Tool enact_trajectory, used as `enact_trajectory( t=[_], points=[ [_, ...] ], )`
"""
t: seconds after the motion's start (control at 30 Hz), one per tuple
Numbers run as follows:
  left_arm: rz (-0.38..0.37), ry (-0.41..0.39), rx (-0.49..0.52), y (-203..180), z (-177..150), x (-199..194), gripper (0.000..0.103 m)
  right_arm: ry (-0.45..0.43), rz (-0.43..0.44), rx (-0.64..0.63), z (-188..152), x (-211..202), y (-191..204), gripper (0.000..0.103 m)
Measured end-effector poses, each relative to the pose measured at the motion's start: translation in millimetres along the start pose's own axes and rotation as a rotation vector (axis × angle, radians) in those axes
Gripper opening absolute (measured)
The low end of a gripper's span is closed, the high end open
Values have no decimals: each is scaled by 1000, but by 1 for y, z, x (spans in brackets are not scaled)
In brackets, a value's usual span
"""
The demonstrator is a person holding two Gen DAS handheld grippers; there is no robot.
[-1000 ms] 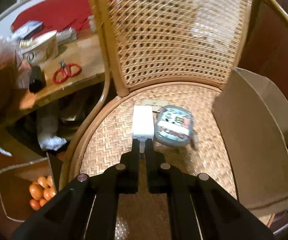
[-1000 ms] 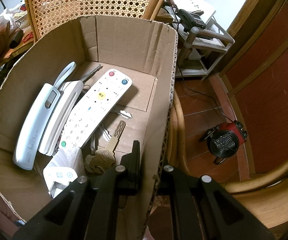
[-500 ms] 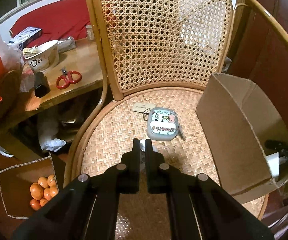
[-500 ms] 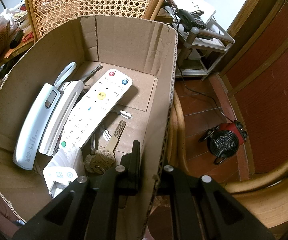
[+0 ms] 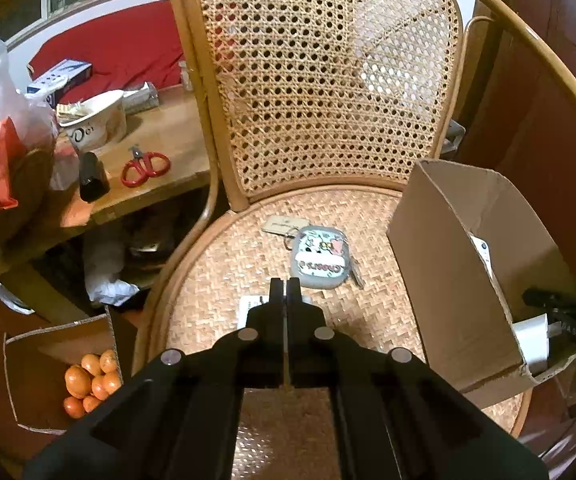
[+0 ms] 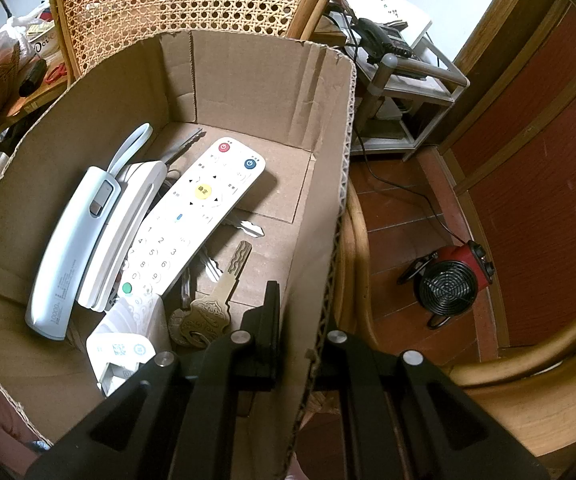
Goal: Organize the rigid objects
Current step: 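Carry the small white charger into the box and open the left gripper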
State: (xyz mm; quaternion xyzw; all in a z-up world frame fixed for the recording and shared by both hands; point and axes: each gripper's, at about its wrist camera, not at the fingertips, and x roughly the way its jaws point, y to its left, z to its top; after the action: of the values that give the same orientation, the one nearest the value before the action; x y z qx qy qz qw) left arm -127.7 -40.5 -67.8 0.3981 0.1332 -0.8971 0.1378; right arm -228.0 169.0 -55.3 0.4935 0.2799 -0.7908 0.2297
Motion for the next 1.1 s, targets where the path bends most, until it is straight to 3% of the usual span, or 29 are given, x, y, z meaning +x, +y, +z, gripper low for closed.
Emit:
enact_trajectory(
  t=[0.2,0.43,0.67,0.8,0.93,1.0,1.1],
  points=[
    [-12,-24,6,-10,4,-10,1,1,-1,0,0,-1,1,9],
    [-59,-147,-16,-23,23,-54,1,0,-1,-1,0,-1,2,9],
    [-169,-242,41,-65,44,-98,1,1,-1,-2,0,0,1,9],
    [-211,-251,118,-101,48,-109,1,1,-1,-2,0,0,1,9],
    [-195,-202,207,-133,44,-97,1,0,-1,-2,1,0,1,9],
    [-196,-181,237,-141,40,-86,1,0,-1,-2,1,0,1,9],
    [-193,-215,242,-138,36,-83,7,1,-1,-4,0,-1,2,9]
  ],
)
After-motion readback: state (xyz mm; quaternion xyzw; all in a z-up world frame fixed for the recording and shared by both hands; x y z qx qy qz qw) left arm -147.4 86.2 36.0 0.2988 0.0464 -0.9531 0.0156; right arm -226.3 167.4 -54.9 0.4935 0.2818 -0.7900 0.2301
